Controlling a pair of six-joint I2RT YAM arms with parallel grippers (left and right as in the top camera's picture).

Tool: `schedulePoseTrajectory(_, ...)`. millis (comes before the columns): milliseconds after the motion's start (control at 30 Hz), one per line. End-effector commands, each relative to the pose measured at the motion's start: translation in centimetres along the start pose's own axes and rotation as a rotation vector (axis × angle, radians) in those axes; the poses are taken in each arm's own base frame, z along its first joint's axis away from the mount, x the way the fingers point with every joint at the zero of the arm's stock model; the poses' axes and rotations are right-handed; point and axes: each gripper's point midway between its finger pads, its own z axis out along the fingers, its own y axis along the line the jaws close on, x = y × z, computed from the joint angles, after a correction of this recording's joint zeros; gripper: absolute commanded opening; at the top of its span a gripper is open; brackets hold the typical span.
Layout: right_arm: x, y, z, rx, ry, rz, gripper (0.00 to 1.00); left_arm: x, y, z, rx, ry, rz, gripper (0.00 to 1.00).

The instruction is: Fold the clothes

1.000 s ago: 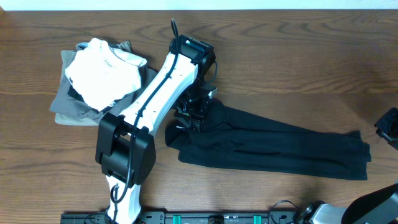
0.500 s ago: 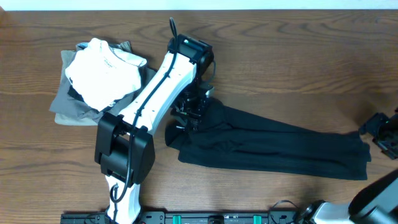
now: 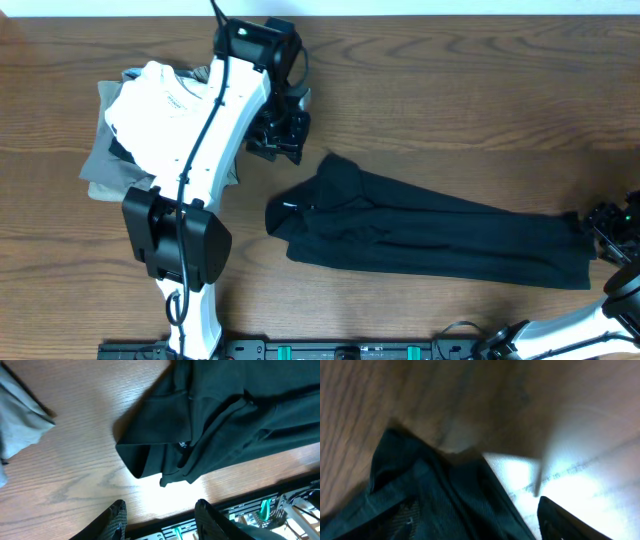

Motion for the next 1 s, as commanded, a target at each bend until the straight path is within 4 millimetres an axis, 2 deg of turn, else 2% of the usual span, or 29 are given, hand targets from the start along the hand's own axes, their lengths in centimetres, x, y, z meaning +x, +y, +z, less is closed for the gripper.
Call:
schedulePoseTrajectory(0,0.0,0.6,0.1,-0.079,-0.007,-0.118,0.72,0.3,0.7,-1.3,-0.004,-0.026,-0.027,0.47)
schedulePoseTrajectory(233,1.5,1.8,0.1,-0.121,0.045,-0.225,0.71,-0.6,1.3,-1.5,0.0,-0.065,-0.036,0.47)
schedulePoseTrajectory(400,2.6,2.3,0.0,-0.128,0.09,-0.266,0.65,-1.4,1.2,-1.6,0.001,-0.098,-0.023,0.47)
schedulePoseTrajectory(467,2.7,2.1,0.1,-0.12,0.097,-0.264,0.6,-1.5,1.2,-1.6,0.0,-0.101,-0.009,0.47)
schedulePoseTrajectory(600,3.0,2.1,0.1,-0.121,0.109,-0.262,0.57,-1.6,1.2,-1.6,0.001,-0.105,-0.009,0.48)
schedulePoseTrajectory(833,3.2,-1.4,0.1,0.088,0.142,-0.153,0.58,-1.6,1.2,-1.6,0.001,-0.104,-0.009,0.48)
schedulePoseTrajectory(967,2.4,-1.6,0.1,0.101,0.11,-0.151,0.56,-1.6,1.2,-1.6,0.001,-0.104,-0.009,0.48)
